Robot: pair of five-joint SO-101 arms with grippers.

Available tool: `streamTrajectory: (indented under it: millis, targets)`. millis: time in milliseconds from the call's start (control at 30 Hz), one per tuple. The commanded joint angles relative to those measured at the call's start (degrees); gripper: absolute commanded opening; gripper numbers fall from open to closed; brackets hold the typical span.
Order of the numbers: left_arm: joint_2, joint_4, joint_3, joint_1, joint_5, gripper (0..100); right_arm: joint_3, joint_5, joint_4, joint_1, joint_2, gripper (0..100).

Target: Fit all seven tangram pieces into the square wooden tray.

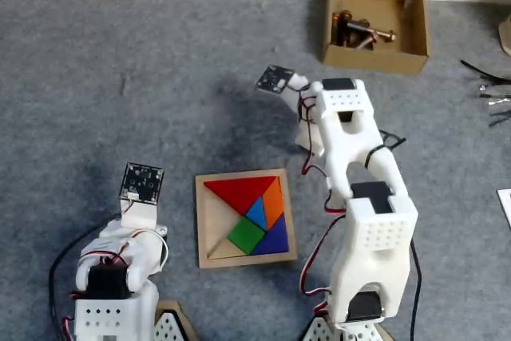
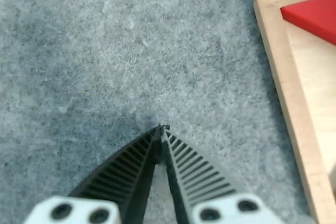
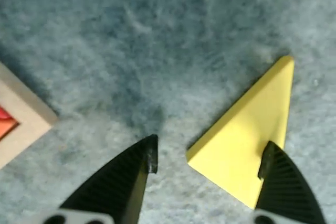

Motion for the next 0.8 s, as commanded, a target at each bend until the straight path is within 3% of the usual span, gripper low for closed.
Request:
streamTrajectory:
  millis: [0, 400, 600, 767]
  targets:
    - [-0.3, 0.2, 1.1, -0.8, 0.5, 1, -1.4, 1.1, 0.7, 1.3, 1.7, 28.8]
    - [-0.3, 0.2, 1.1, -0.8, 0.5, 1, -5.3, 1.5, 5.8, 1.1, 4.1, 26.8]
    - [-0.3, 0.2, 1.1, -0.8, 0.5, 1, -5.3, 1.5, 15.7, -1.9, 4.3, 26.2]
    - [-0.3, 0.2, 1.1, -0.8, 0.5, 1, -5.3, 1.1, 17.9, -2.2, 4.4, 26.2]
